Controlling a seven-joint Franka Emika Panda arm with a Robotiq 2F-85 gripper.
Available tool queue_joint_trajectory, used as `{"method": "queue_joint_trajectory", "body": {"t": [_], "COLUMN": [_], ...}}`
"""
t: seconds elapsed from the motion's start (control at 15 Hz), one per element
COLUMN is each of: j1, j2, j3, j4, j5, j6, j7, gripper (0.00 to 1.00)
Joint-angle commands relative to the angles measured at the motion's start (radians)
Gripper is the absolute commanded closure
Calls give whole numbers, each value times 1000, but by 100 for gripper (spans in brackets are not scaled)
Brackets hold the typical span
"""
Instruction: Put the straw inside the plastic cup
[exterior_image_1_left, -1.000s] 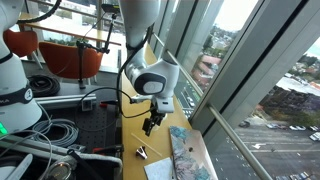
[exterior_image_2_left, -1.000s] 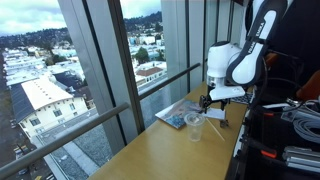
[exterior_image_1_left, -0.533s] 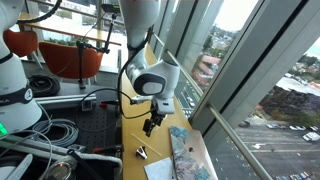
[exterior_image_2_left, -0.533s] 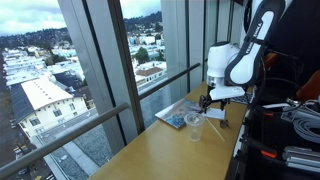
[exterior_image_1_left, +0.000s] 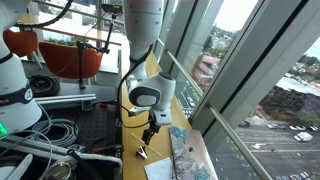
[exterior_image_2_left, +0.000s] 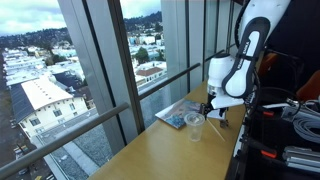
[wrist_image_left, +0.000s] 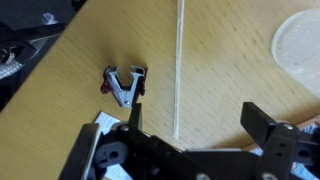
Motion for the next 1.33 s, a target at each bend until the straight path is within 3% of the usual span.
{"method": "queue_joint_trajectory", "body": {"t": [0.0,0.8,0.87,0.93,1.27], "j1": [-12,-20,-18,-17,-7], "j2": [72,210,217,222,225], "j3": [15,50,53,56,54], "j4": [61,194,197,200,202], "j5": [84,227,234,240,261], "j6": [39,40,42,43,47], "j7": [-101,-261,-266,-273,-297], "gripper": [0,0,25,26,64]}}
